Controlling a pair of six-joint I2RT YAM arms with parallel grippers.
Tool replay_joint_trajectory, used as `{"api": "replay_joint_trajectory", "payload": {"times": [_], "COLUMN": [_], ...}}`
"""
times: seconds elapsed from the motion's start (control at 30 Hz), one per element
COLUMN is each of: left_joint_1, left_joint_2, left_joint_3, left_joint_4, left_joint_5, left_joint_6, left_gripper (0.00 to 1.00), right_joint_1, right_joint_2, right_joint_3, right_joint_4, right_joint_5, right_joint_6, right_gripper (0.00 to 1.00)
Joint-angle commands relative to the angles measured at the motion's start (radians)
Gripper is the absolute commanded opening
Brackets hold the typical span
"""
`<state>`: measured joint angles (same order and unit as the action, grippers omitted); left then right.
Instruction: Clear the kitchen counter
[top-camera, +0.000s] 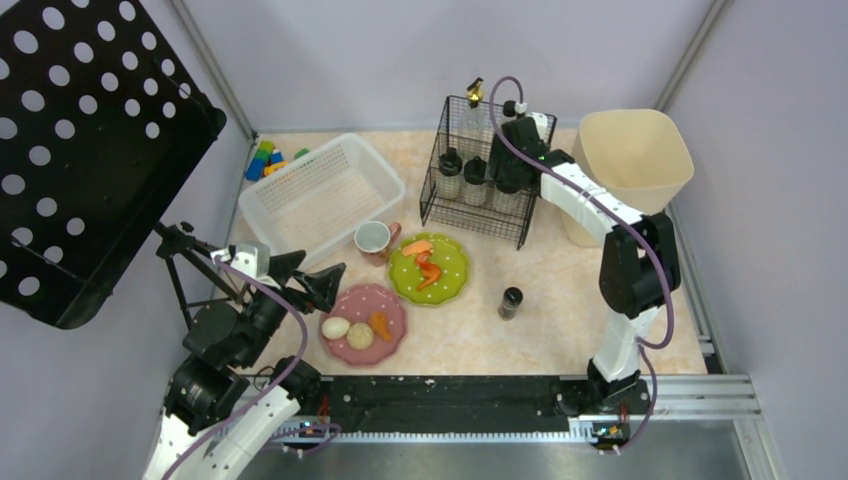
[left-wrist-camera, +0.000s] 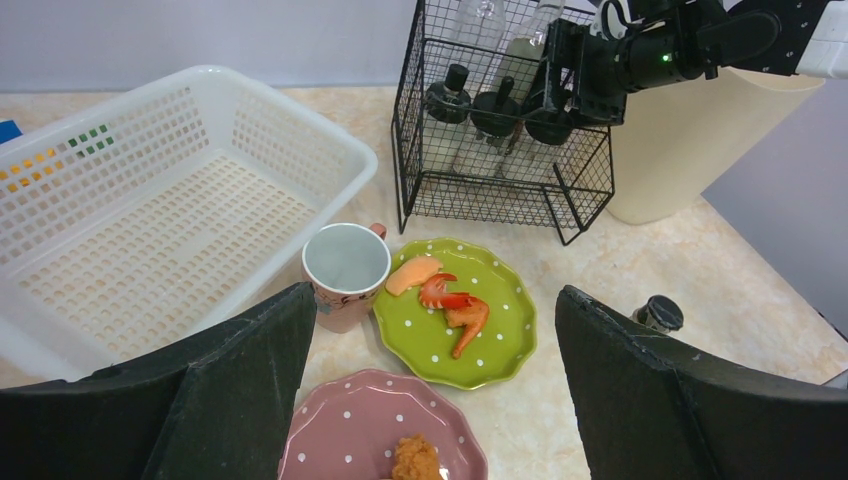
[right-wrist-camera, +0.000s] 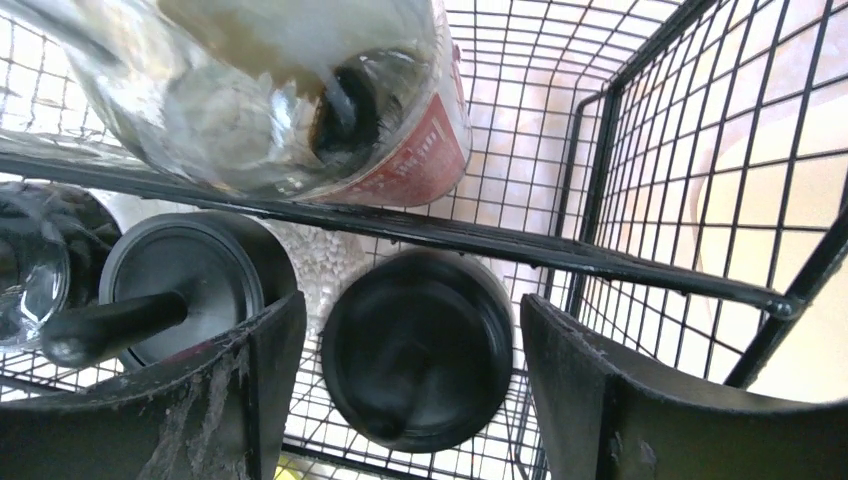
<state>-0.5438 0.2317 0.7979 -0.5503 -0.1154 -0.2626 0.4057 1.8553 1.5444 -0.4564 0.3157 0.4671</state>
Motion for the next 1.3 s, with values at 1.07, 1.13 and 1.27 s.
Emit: {"api": "replay_joint_trajectory", "payload": {"times": [1.07,1.13,1.27], "left_joint_1": [0.006,0.007,0.006], "left_joint_2": [0.013,0.013,0.018], "left_joint_3": [0.003,0.001,0.003], "left_joint_4": [0.022,0.023,0.023], "left_joint_5": [0.008,0.008,0.014], "left_joint_6": [-0.001,-0.001,-0.001], "left_gripper": [0.94,0.94,0.94], "right_joint_1": [0.082,0.107,0.167], "right_joint_2": [-0.651,-0.691,-0.728], "right_joint_3": [-0.353,-0.395,-0.488], "right_joint_4": [-0.046,-0.071,-0.129], "right_joint_5": [-0.188,-0.207,-0.207], "right_joint_6": [-0.091,-0.103,-0.128], "right_gripper": [0.85,0.85,0.85]}}
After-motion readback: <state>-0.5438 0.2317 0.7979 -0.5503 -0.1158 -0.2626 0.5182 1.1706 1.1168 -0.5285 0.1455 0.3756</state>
